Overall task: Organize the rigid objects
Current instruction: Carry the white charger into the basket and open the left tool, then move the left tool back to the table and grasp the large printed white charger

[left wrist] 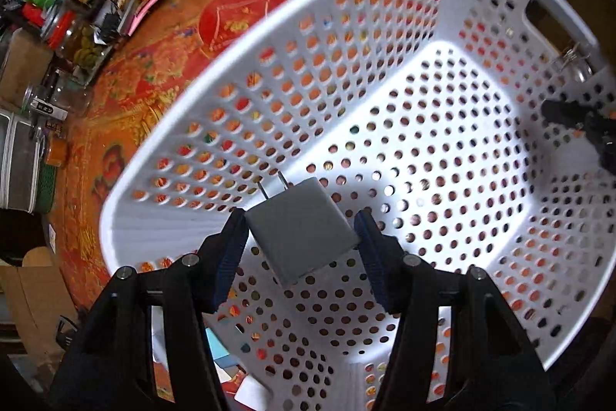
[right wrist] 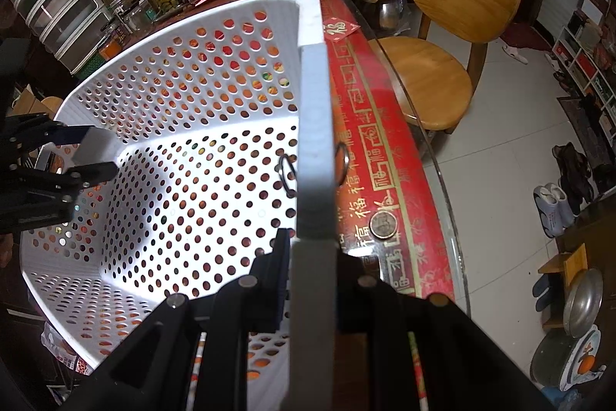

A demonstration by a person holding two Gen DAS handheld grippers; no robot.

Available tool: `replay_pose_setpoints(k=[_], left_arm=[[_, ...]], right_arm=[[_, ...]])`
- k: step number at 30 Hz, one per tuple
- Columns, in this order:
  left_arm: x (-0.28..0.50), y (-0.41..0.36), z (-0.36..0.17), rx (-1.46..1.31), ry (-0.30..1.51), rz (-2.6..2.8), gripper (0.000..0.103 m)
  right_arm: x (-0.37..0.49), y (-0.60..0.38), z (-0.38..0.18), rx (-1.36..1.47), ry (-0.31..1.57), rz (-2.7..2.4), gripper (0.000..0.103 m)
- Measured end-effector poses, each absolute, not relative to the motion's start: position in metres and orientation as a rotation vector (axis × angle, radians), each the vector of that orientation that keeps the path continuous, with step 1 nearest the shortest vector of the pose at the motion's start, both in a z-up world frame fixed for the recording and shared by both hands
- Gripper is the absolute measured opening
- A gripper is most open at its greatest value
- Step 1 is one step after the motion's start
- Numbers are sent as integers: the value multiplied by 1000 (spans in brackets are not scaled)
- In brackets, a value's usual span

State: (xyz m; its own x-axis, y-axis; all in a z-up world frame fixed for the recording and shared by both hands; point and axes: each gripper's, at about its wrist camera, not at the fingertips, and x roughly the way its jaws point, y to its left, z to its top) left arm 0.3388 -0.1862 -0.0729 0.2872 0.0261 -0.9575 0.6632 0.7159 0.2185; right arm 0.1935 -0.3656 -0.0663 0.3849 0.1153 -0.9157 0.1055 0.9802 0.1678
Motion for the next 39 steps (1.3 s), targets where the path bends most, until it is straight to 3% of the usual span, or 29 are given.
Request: replay_pose_setpoints(k=[12, 16, 19, 25, 31, 35, 39], left_arm=[[340, -192, -105, 739, 1269, -463, 58], [336, -193, -98, 750, 1229, -464, 86], [330, -190, -90, 764, 1185, -467, 96], [319, -177, -69, 732, 1134, -476, 97], [298, -134, -11, 600, 1022, -482, 97], [294, -59, 40, 474, 931, -363, 102], [306, 13, 46, 406, 940, -232, 102]], right_arm=[[193, -365, -67, 209, 1178, 6, 16], [194, -365, -67, 216, 1177, 5, 16], [194, -364, -67, 215, 1180, 3, 16], [194, -365, -67, 215, 1182, 1, 15], [194, -366, -67, 218, 1181, 3, 15], [193, -367, -67, 219, 1179, 2, 15], [194, -368, -66, 217, 1180, 1, 15]])
